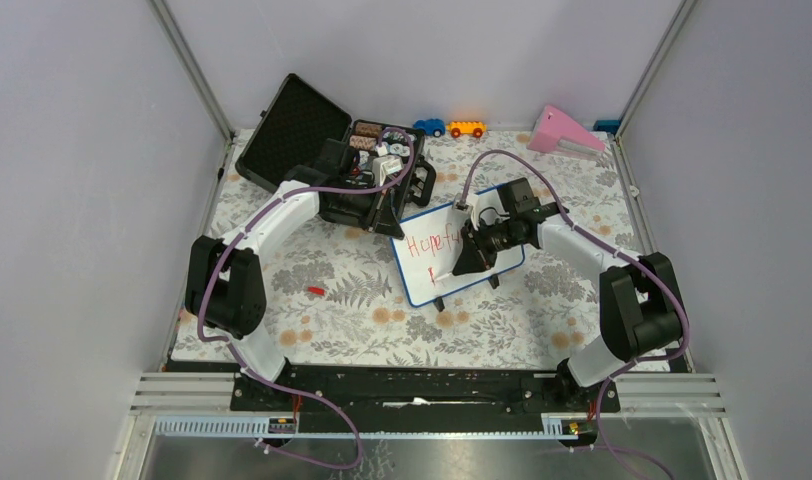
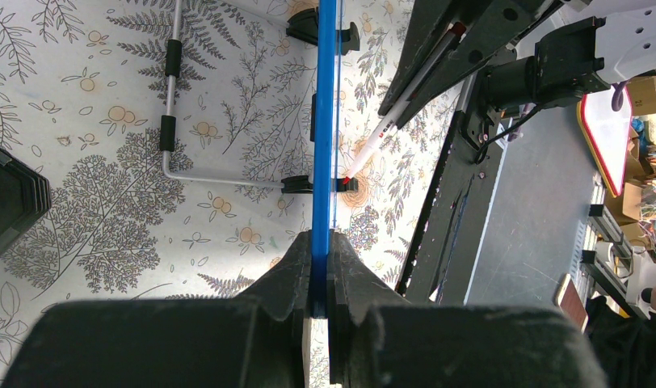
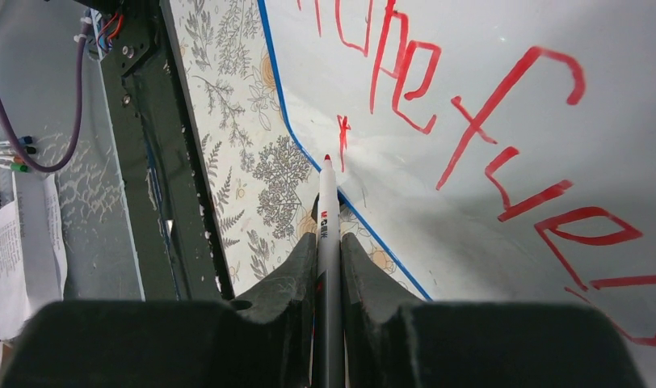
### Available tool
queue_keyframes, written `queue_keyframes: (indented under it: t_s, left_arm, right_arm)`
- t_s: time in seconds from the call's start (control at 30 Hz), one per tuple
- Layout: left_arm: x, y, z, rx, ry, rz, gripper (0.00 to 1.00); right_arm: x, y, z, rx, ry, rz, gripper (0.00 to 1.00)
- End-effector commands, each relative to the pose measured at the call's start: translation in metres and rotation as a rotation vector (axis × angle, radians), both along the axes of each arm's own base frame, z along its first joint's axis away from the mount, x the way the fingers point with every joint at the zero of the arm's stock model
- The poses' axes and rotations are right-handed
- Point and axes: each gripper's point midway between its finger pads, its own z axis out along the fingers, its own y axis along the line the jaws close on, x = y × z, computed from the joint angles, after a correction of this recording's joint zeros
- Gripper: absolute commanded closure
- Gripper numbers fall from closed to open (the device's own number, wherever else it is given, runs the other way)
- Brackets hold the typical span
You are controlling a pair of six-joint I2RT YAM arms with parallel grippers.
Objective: Write a sentence on the whiteboard
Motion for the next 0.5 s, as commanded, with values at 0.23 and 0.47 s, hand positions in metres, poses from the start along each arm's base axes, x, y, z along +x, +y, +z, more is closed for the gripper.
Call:
queue_keyframes:
  t_s: [0.23,0.47]
  left_arm:
    - [-0.001,-0.003,0.002,0.015,-0.058,-0.020,1.00]
    - [-0.001,-0.003,0.003,0.014,-0.060,-0.020,1.00]
  right_arm:
    - [0.019,0.006,0.015,0.034,-0.058,-0.035,1.00]
    - [0.028,0.002,0.012,-0.001,-0.080,-0.063,1.00]
